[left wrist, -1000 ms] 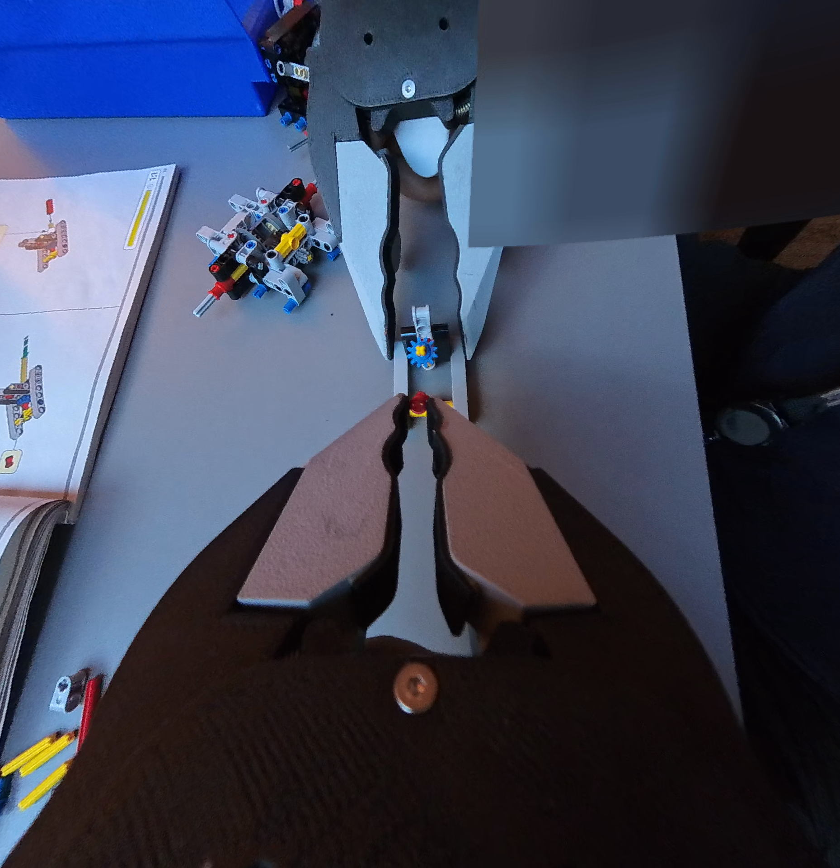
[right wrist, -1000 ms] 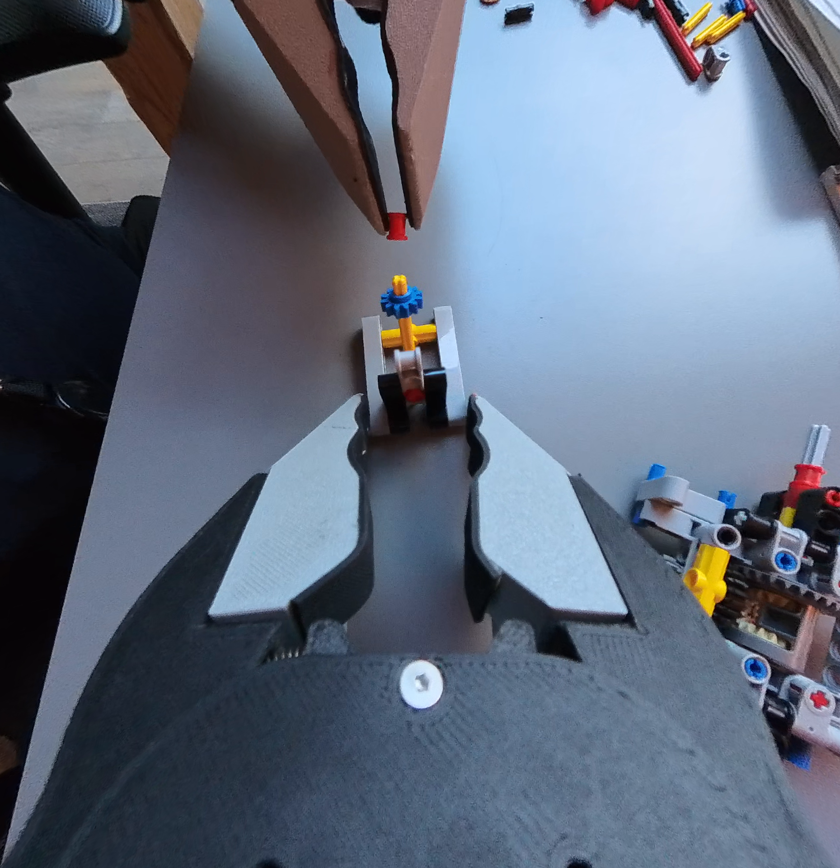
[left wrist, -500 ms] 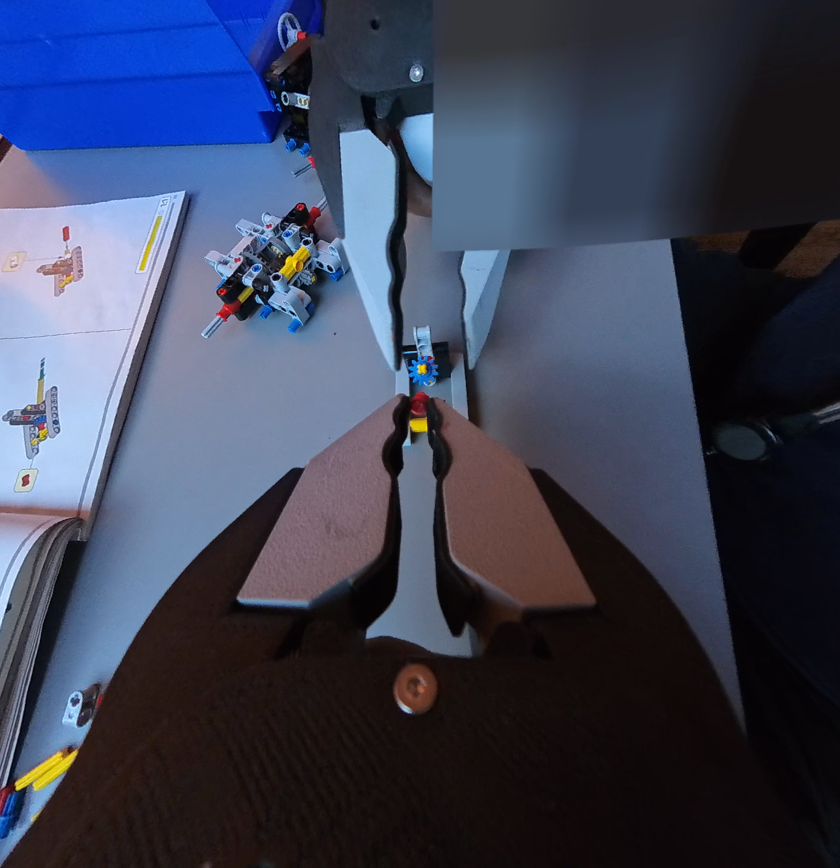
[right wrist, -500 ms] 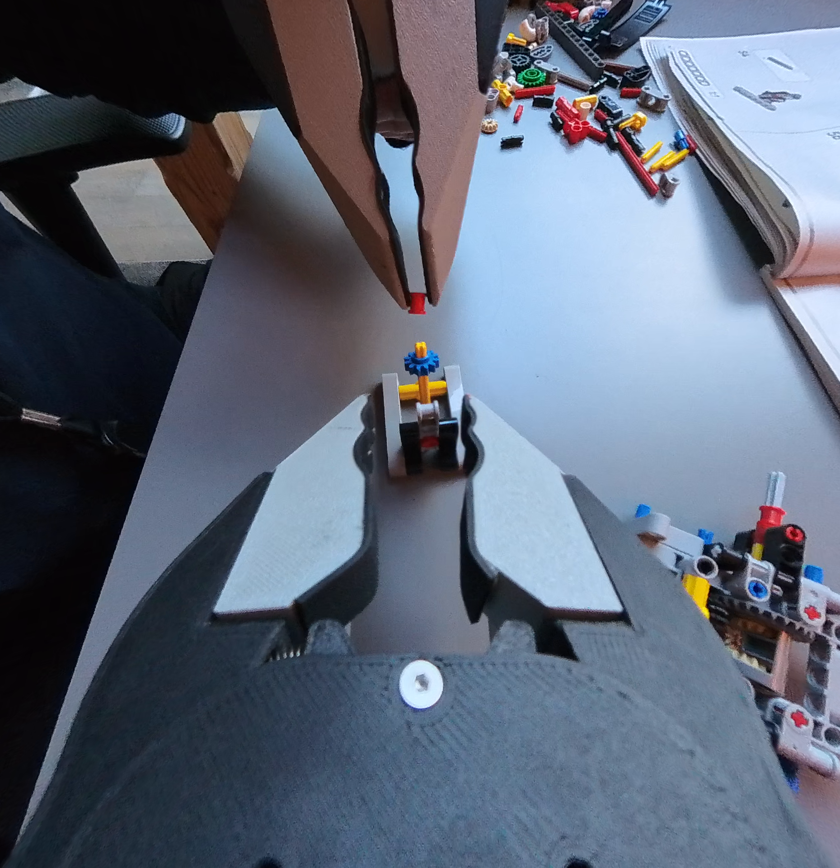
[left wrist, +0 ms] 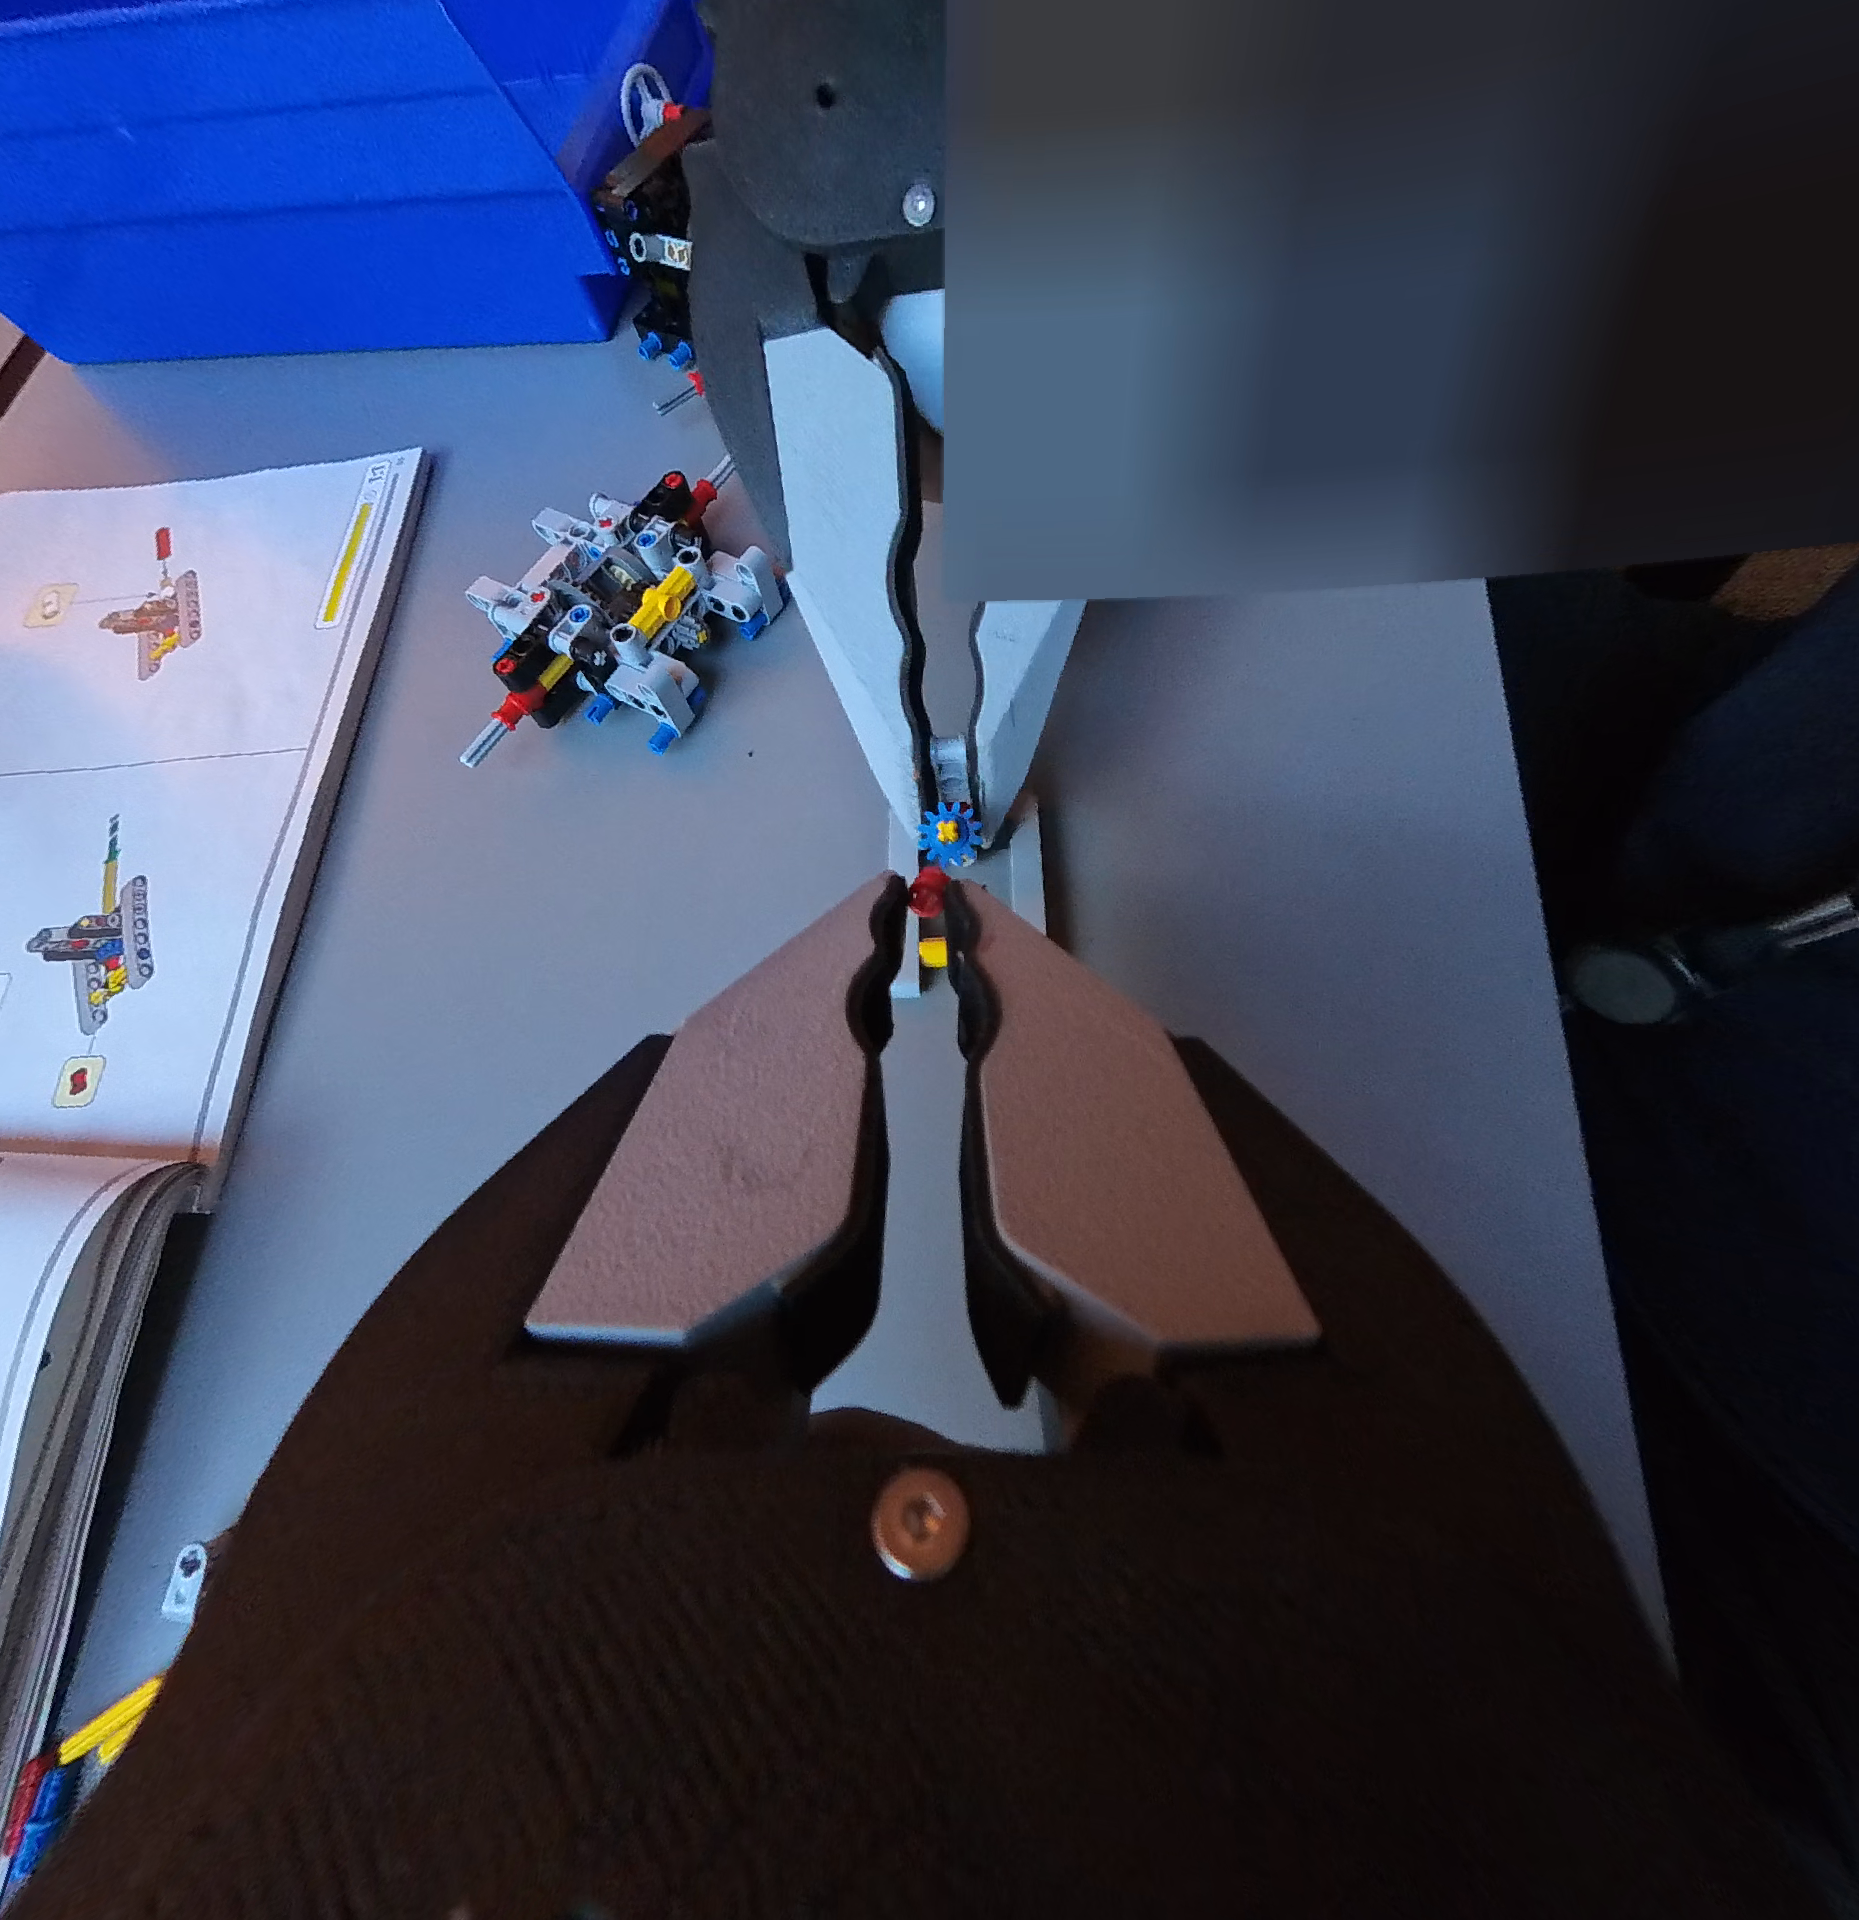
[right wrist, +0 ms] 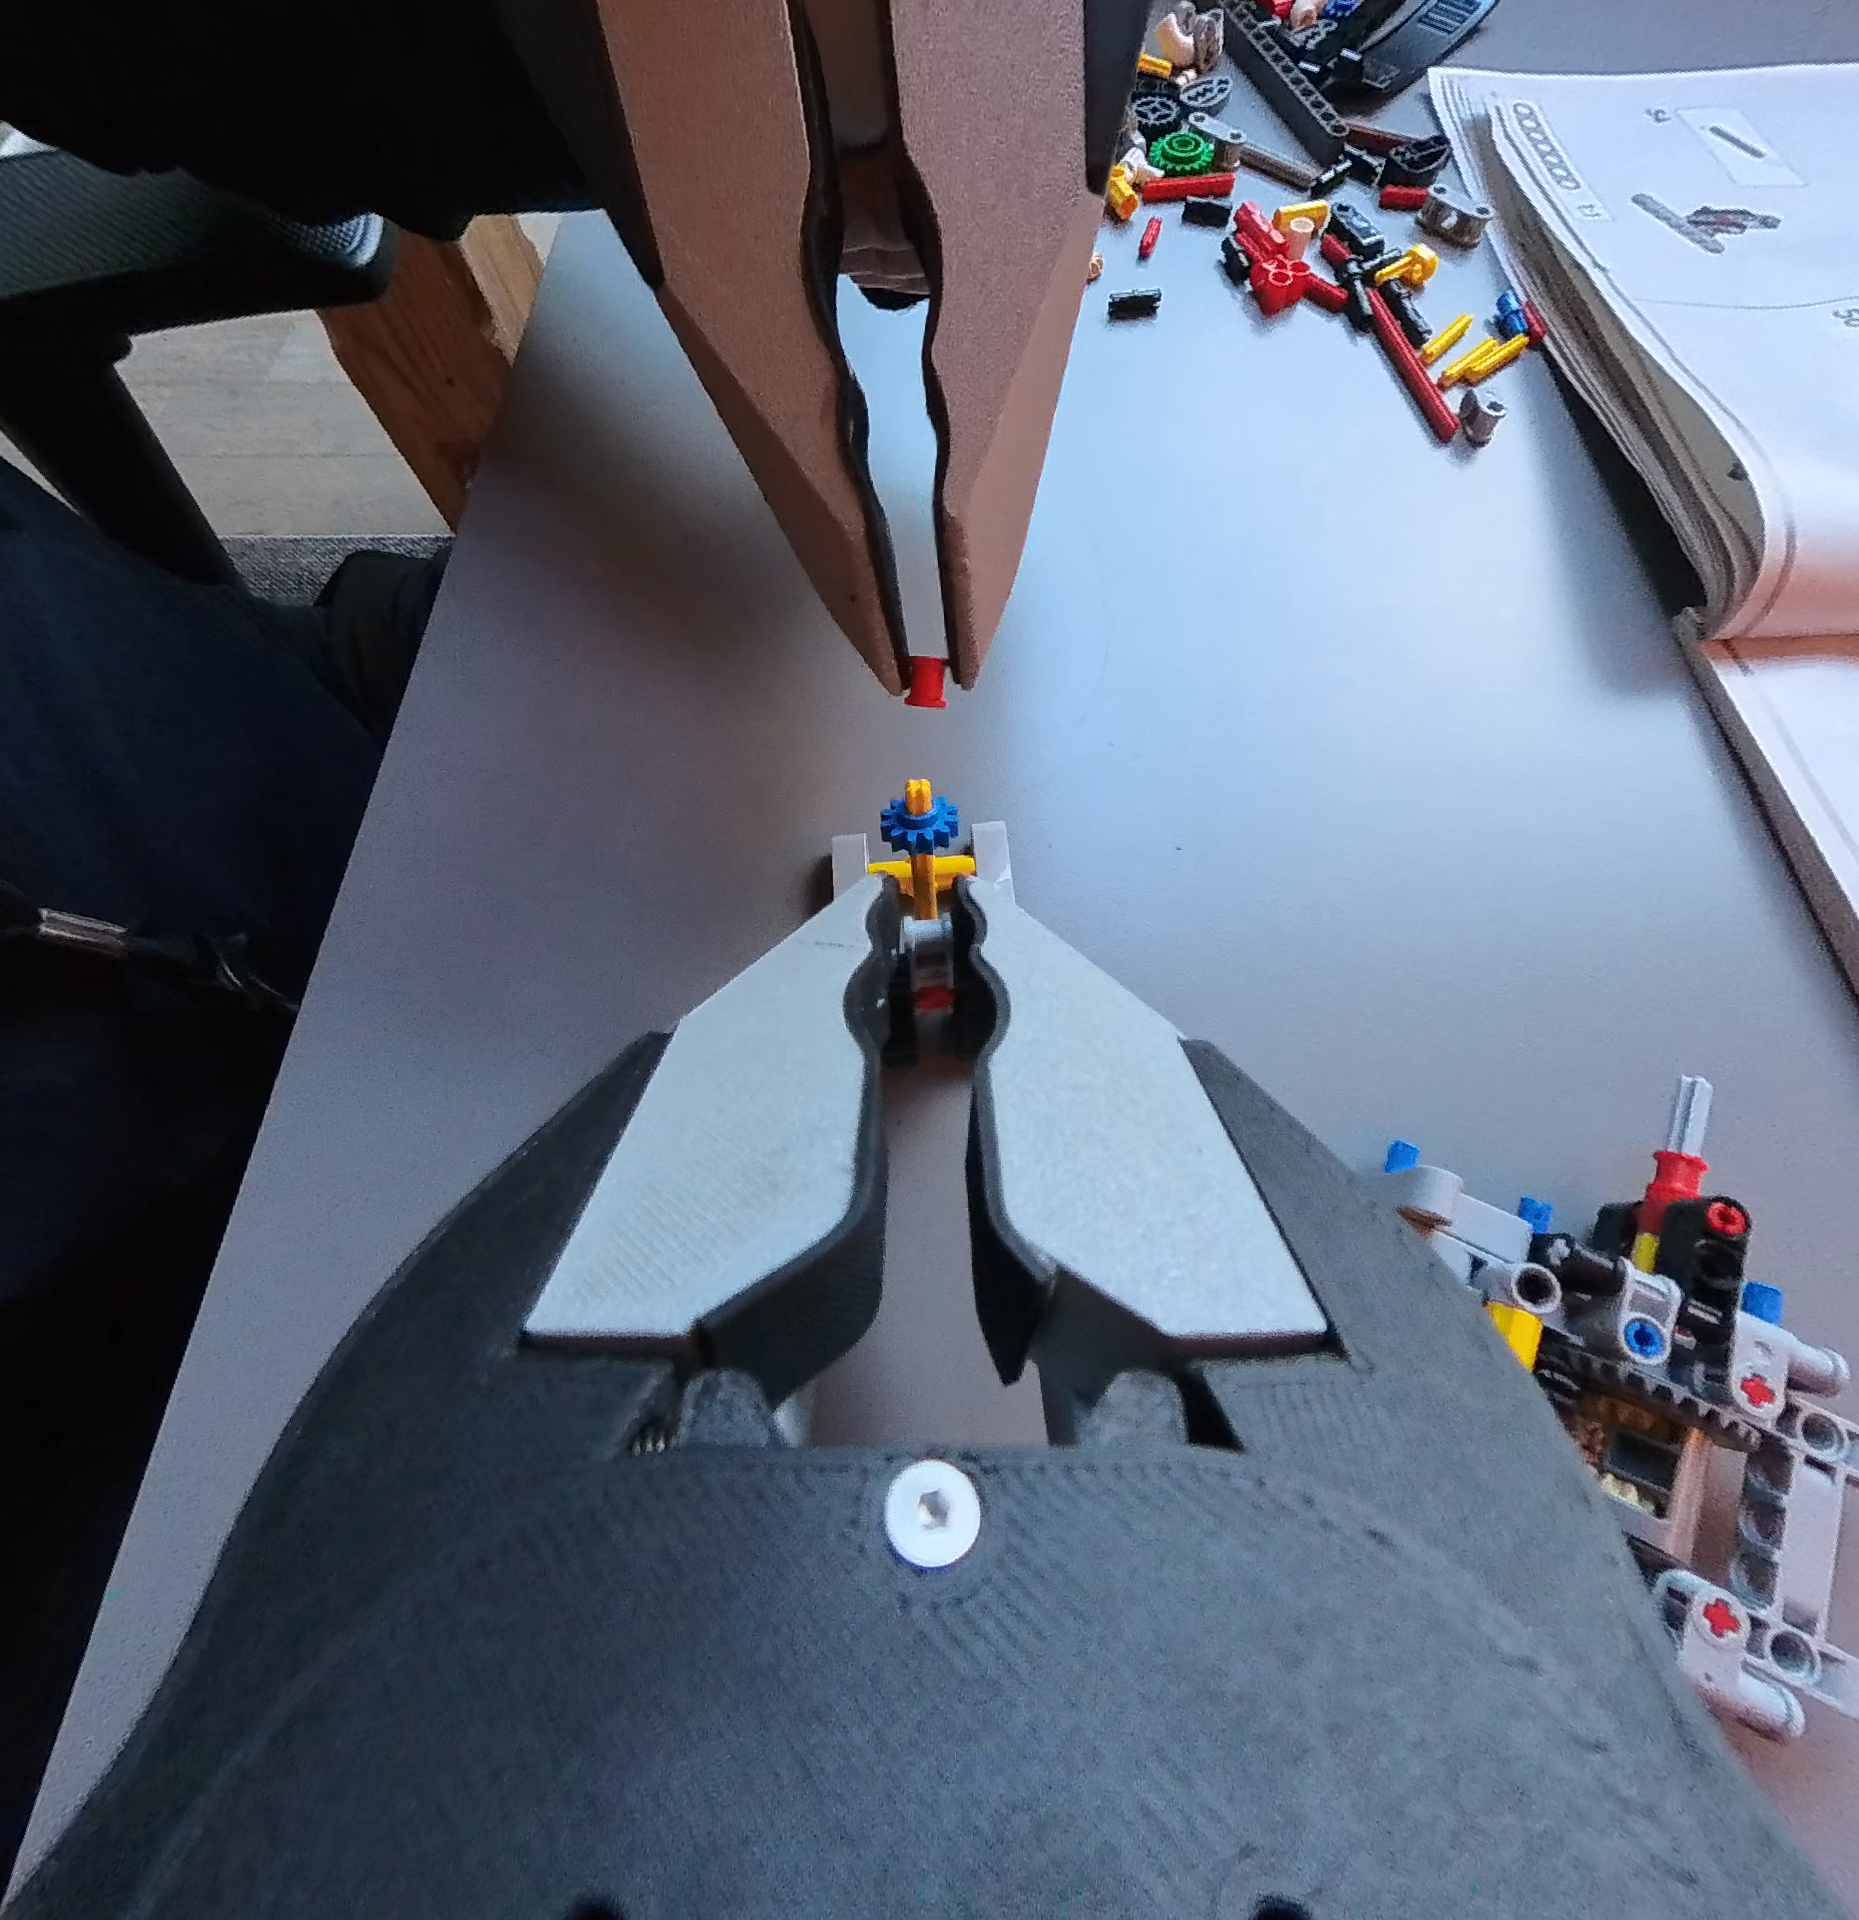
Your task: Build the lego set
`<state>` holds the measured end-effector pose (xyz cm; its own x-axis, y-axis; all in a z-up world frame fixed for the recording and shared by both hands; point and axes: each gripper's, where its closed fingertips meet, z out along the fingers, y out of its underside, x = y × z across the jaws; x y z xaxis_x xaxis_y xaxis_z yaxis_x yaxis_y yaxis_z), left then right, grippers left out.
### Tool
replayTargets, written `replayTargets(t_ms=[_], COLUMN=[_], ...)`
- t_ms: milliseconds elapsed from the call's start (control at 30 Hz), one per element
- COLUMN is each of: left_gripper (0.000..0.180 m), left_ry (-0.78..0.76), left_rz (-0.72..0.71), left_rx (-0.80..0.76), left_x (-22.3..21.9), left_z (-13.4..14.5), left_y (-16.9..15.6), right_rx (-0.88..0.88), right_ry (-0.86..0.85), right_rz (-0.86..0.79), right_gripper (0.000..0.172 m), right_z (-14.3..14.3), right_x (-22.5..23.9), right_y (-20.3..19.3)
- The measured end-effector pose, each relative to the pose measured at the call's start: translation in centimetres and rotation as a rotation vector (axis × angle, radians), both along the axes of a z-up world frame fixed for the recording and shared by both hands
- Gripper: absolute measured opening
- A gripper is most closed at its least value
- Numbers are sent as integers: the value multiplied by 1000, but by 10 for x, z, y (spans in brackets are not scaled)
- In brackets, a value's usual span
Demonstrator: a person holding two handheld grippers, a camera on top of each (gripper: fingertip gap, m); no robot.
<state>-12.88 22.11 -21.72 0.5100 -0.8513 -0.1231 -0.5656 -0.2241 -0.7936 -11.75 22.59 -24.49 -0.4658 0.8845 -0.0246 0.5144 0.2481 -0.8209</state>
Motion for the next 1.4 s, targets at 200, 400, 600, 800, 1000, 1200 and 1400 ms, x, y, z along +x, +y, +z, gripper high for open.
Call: replayTargets(t_ms=[200,400,600,800,1000,1200,1400], left_gripper=[3,3,4,4,4,4,4], left_ry=[-1,-4,-4,2,-11,-7,-23], left_rz=[-2,-7,-18,-30,-22,-18,-16], left_rx=[0,-4,-3,-5,-2,3,14], left_x=[0,1,3,4,2,0,-1], left_z=[0,-2,-2,-3,-2,-1,-1], left_y=[0,0,-1,0,0,-1,-1], right_rx=[20,20,17,24,8,7,-23], right_ry=[-14,-13,-15,-17,-17,-13,-21], right_rz=[0,9,6,12,19,19,27], right_gripper=[5,5,4,4,5,14,11], right_z=[-2,-1,-1,-1,-1,0,-5], right_x=[0,-1,-1,-1,-1,-2,-2], right_y=[0,-2,-2,-3,-5,-7,-8])
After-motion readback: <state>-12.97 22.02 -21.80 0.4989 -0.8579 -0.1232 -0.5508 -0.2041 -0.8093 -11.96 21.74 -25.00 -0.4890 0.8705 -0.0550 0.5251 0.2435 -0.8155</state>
